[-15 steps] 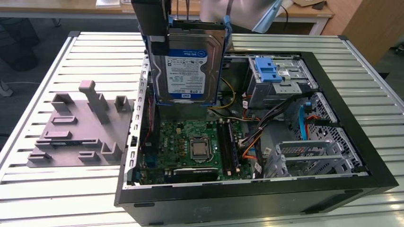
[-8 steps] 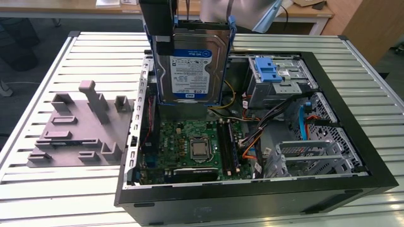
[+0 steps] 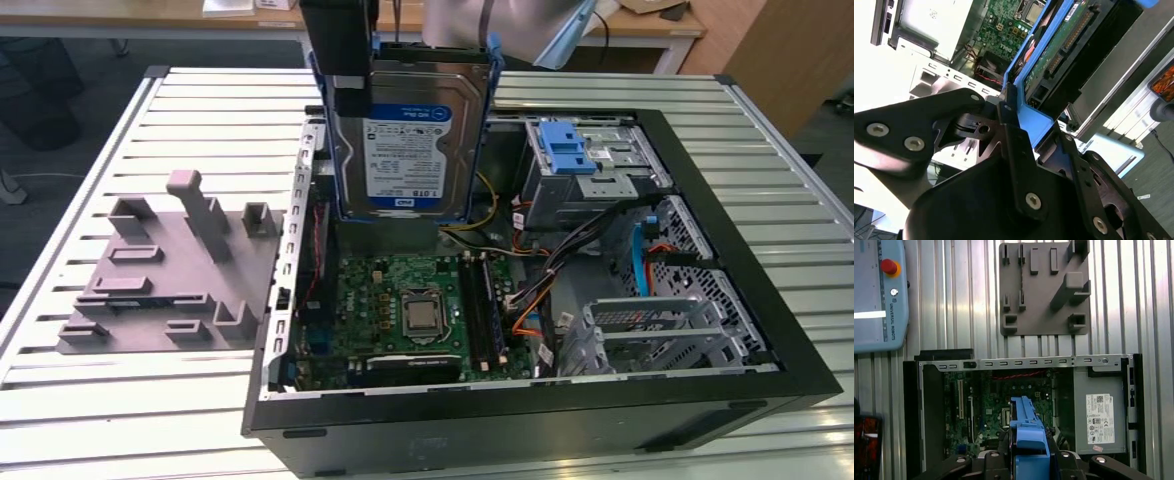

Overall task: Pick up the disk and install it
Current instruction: 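Pick up the disk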

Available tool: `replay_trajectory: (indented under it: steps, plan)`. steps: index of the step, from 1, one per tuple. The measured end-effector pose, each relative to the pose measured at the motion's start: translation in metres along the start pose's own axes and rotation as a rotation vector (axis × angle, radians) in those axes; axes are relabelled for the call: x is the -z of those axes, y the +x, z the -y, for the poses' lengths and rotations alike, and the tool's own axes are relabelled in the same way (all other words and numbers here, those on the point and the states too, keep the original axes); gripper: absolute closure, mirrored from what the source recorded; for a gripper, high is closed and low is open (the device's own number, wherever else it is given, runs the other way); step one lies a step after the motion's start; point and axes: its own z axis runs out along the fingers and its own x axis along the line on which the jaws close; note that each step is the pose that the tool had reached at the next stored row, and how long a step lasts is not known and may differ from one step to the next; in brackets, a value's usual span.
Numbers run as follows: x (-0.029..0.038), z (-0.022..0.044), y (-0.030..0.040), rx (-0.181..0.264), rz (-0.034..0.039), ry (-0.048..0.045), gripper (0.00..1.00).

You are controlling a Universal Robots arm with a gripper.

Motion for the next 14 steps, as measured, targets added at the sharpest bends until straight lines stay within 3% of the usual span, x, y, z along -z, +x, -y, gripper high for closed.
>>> replay_trajectory:
  steps: [14]
  plan:
    - [0.0001, 0.0047, -0.0003, 0.0, 0.0, 0.0, 0.63]
